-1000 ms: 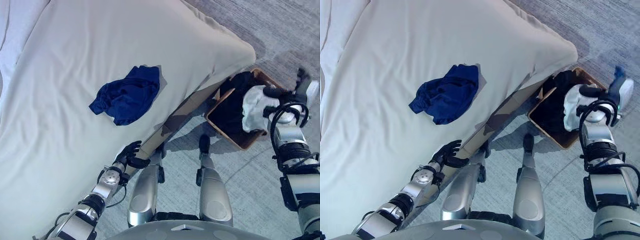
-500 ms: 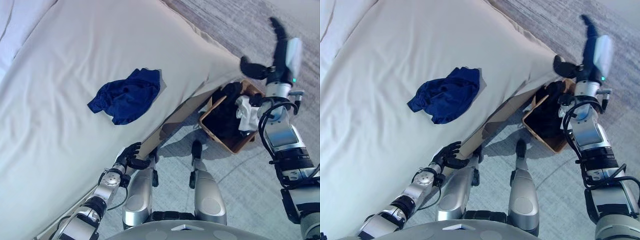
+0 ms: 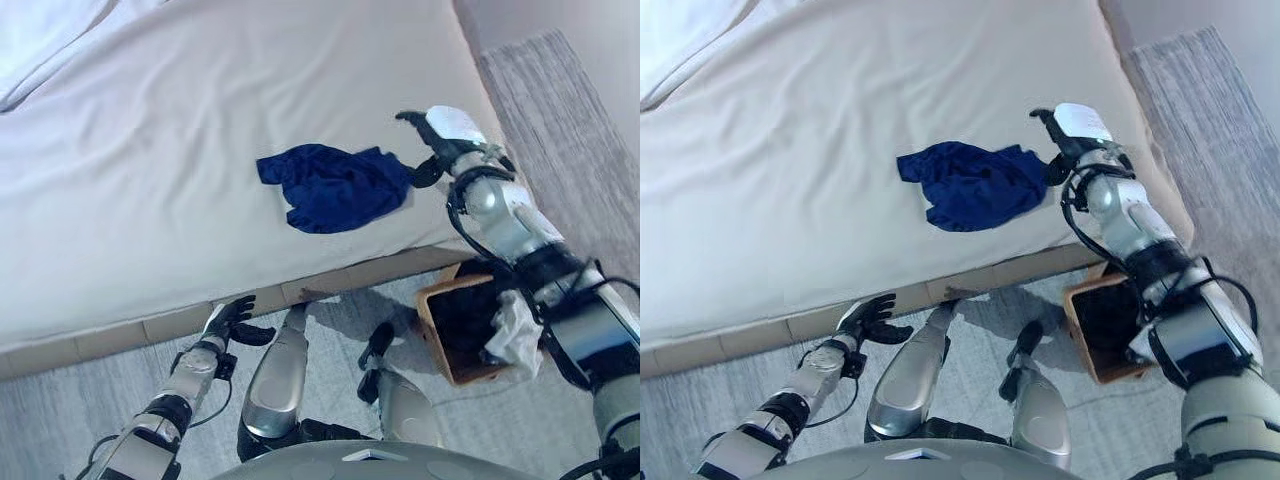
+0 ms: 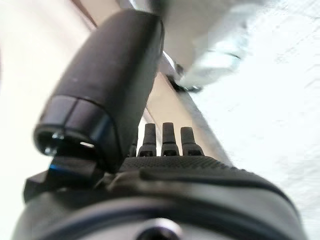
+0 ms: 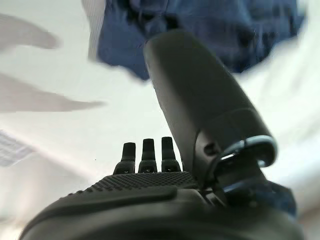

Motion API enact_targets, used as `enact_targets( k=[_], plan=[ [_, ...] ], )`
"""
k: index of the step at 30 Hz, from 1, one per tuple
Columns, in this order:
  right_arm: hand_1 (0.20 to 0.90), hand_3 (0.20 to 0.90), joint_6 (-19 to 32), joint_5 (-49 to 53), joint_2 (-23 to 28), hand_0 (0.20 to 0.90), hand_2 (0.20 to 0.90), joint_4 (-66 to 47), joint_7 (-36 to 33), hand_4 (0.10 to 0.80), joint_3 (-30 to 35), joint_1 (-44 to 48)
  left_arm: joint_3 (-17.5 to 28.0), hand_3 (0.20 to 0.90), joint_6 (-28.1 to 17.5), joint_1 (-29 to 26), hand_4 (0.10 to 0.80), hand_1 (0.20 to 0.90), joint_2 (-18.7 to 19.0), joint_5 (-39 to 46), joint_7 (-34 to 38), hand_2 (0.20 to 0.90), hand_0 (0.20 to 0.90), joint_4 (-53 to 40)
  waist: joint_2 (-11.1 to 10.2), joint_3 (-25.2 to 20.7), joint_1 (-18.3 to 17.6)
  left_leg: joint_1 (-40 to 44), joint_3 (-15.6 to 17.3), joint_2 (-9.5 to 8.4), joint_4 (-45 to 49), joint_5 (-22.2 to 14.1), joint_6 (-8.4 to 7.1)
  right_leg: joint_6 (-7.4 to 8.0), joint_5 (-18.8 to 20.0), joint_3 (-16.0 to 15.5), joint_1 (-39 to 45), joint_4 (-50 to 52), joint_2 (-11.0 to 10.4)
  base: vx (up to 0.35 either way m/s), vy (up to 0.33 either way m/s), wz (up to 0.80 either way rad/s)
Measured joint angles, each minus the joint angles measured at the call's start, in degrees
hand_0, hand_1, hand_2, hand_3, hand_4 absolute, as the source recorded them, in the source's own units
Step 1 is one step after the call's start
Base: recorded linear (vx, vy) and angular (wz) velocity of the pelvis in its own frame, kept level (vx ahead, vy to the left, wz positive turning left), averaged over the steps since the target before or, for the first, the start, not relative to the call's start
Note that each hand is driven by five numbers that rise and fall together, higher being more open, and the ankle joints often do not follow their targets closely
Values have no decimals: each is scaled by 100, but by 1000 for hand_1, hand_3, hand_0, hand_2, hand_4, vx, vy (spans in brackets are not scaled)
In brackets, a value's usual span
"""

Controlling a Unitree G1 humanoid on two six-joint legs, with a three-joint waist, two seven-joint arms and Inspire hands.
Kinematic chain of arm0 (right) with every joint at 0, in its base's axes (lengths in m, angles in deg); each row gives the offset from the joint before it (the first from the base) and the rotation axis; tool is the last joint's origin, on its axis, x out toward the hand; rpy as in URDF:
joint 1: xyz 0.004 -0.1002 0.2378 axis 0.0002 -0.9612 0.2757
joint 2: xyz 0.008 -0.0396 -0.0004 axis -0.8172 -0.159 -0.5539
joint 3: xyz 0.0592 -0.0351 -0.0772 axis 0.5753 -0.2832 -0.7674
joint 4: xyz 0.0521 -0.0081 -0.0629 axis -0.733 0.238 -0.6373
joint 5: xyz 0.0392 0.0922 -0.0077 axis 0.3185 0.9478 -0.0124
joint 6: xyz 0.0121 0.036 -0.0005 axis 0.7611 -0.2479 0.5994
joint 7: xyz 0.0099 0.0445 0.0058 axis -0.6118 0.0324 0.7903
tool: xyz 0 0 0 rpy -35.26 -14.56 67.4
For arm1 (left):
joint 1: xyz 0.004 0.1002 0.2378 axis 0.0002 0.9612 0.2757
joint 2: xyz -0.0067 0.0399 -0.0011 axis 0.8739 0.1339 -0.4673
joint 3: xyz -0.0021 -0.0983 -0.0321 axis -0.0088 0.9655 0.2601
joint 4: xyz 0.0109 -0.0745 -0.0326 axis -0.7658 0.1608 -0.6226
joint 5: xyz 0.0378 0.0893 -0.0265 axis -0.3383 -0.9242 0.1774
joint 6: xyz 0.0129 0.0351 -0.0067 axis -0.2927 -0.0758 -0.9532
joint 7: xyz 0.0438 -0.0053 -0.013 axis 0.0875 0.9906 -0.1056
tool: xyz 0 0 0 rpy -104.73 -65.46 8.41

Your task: Pick up the clothes from the bed and place them into the basket

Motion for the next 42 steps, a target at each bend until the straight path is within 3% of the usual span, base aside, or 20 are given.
enact_targets(
  k=[7,8,9,16,18,19,23,27,30,32,34,39,42],
  plan=[
    [900,900,-600,303,-872,900,900,2238,555,800,-34,683,57,900,-34,-70,800,900,109,-4,-131,900,900,6,-41,15,726,-458,-431,-136,27,40,-106,81,-95,-431,-201,18,-61,38,7,34],
    [900,900,-660,317,-890,900,900,2335,575,800,-34,707,56,900,-36,-74,800,900,89,-4,-154,900,900,5,-42,15,787,-511,-449,-144,48,33,-115,81,-96,-448,-240,33,-64,103,-8,24],
    [900,900,-763,325,-928,900,900,2520,564,800,-21,746,57,900,-50,-61,800,900,61,-3,-173,900,900,1,-44,17,850,-611,-510,-166,111,-49,-223,97,-150,-527,-311,99,-93,6,26,27],
    [900,900,-1616,272,-963,900,900,3051,527,800,-9,1487,38,900,-222,47,800,900,27,3,-232,900,900,-442,-85,29,1011,-1372,-768,-220,324,-44,-221,104,-285,-750,-1011,539,-181,8,-25,17],
    [300,200,-1781,282,-940,300,300,3143,416,100,-11,1657,18,900,-289,48,800,900,27,16,-232,900,900,-653,-112,13,1019,-1595,-838,-231,410,-44,-222,104,-287,-830,-1188,610,-186,-7,-54,14],
    [300,200,-1787,289,-940,300,300,3143,375,100,-11,1664,17,900,-298,46,800,900,27,19,-231,900,900,-692,-121,8,1020,-1633,-855,-232,406,-44,-222,105,-287,-839,-1224,612,-186,-17,-21,13],
    [300,200,-1526,1758,-781,300,300,2852,-1249,100,319,1588,-1,900,-308,59,800,900,14,123,-196,900,900,-871,-133,1,890,-1945,-872,-237,478,-42,-223,106,-287,-818,-1544,711,-194,-38,63,-3],
    [300,200,-350,2696,-884,300,300,619,-2652,100,1142,580,33,900,-451,175,800,900,-160,121,60,900,900,-455,-180,28,586,-1999,-543,-185,661,-27,-220,63,-232,-454,-1683,711,-149,-83,88,-43],
    [300,200,293,2649,-1068,300,300,-479,-2858,100,1133,255,68,900,-543,209,800,900,-202,122,164,900,900,-282,-327,116,491,-1831,-174,-90,803,-84,-160,-99,-88,-78,-1623,655,-94,-22,33,-59],
    [300,200,468,2461,-1068,300,300,-1076,-2996,100,1133,207,111,900,-527,196,800,900,-74,119,232,900,900,-138,-590,276,491,-1358,118,11,797,-147,-101,-157,-31,157,-1246,494,-32,48,-11,-60],
    [300,200,478,2346,-1020,300,300,-1372,-3134,100,1153,185,131,900,-507,218,800,900,18,105,245,900,900,44,-732,341,449,-916,263,27,780,-263,-118,-118,15,281,-814,319,6,74,19,-37],
    [300,200,478,2091,-117,300,300,-2643,-3456,100,1869,160,388,900,-427,360,800,900,79,-121,214,900,900,128,-798,295,104,181,687,74,684,-601,29,-101,10,679,93,73,5,162,34,-42],
    [300,200,465,2029,283,300,300,-2997,-3678,100,2246,89,526,900,-322,511,800,900,203,-374,219,900,900,167,-1020,91,-221,316,923,92,710,-679,85,-126,50,949,101,87,2,132,1,-48]
  ],
)
